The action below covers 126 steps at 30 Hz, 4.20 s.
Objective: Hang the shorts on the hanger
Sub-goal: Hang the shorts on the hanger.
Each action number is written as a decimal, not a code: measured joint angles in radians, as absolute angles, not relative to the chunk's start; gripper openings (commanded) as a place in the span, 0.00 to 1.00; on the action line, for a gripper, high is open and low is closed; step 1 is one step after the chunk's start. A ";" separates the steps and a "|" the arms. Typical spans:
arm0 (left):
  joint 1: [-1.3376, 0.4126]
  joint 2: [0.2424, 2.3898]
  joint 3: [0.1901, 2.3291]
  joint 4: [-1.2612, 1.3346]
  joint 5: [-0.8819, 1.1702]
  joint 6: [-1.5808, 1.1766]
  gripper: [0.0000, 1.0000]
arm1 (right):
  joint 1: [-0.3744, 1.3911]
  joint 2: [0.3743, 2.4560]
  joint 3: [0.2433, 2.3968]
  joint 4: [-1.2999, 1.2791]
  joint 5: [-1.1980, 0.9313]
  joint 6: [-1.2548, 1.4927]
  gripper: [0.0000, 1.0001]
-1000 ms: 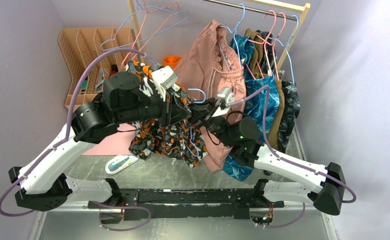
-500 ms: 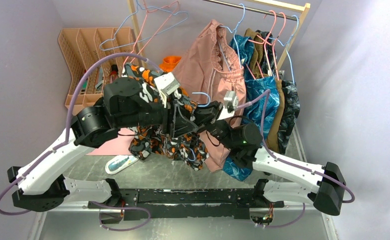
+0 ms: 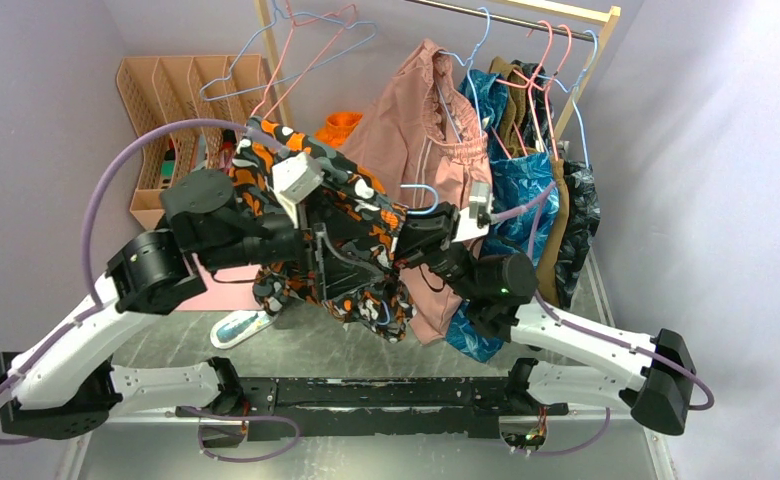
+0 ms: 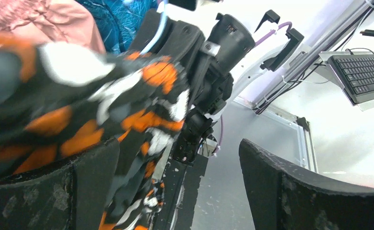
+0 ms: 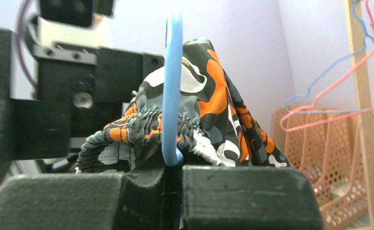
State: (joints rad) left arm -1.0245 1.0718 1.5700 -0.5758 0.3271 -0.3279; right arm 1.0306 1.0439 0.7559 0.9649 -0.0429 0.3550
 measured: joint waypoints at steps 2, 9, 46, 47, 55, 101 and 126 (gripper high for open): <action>-1.020 1.033 1.548 -0.577 0.319 -0.323 0.99 | 1.033 1.033 0.756 0.986 -0.054 0.363 0.00; -1.016 0.898 1.517 -0.582 0.290 -0.299 0.99 | 1.040 0.957 0.756 1.041 -0.091 0.377 0.00; -1.015 0.854 1.442 -0.603 -0.093 0.081 0.55 | 1.041 0.453 0.791 0.181 -0.107 0.179 0.00; -1.015 0.857 1.444 -0.603 -0.093 0.086 0.50 | 1.041 0.453 0.791 0.179 -0.109 0.179 0.00; -1.015 0.879 1.452 -0.595 -0.101 0.120 0.07 | 1.041 0.453 0.791 0.165 -0.118 0.179 0.00; -1.015 0.849 1.735 -0.608 -0.149 0.136 1.00 | 1.041 0.413 0.761 0.251 -0.107 0.195 0.00; -1.024 1.275 1.871 -0.846 0.416 0.360 0.96 | 1.041 0.508 0.766 0.075 -0.098 0.107 0.00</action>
